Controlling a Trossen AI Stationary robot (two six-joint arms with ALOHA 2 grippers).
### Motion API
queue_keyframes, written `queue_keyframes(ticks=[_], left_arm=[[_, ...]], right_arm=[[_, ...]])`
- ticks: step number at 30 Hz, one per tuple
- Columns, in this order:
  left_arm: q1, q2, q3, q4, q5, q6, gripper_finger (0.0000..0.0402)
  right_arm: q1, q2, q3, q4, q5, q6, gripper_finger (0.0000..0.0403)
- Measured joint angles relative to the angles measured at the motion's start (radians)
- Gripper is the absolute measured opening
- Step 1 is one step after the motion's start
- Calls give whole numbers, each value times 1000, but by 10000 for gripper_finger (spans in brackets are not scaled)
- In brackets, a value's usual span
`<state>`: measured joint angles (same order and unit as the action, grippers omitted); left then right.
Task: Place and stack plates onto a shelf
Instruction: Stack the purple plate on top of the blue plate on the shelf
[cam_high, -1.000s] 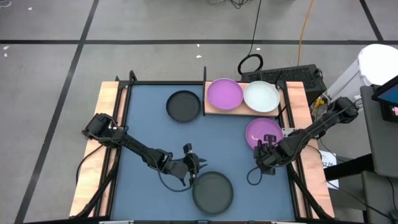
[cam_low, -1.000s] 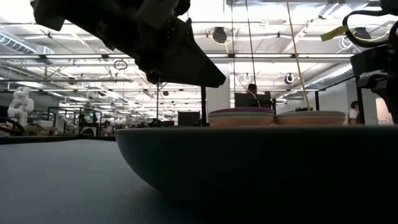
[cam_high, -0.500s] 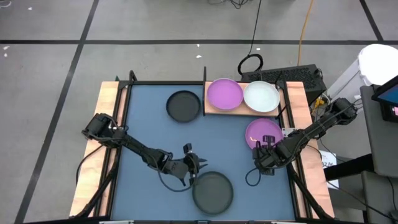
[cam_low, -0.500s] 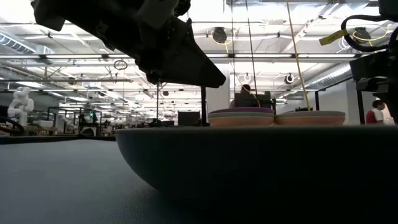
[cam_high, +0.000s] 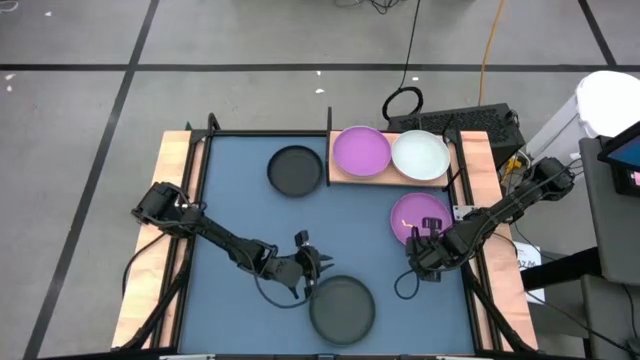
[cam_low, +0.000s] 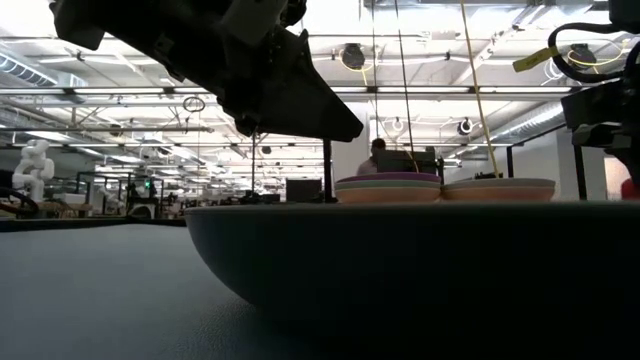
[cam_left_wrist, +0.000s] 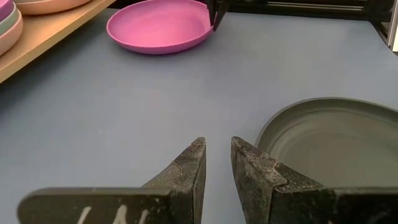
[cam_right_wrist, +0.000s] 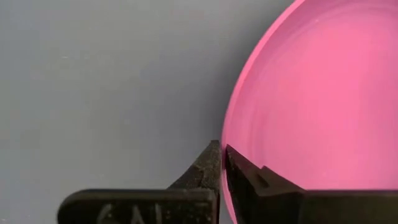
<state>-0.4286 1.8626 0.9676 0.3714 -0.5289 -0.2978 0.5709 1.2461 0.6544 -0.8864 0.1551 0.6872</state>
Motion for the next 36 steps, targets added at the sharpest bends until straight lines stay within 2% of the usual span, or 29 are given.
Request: queue_keyframes(ticks=[13, 24, 36], left_arm=[[0, 0, 0, 0, 0, 1, 81], [-6, 0, 0, -1, 0, 7, 81], [-10, 0, 0, -3, 0, 7, 81]], right_arm=[[0, 0, 33, -7, -3, -31, 1], [0, 0, 146, -87, 4, -71, 0], [0, 0, 285, -182, 85, -134, 0]])
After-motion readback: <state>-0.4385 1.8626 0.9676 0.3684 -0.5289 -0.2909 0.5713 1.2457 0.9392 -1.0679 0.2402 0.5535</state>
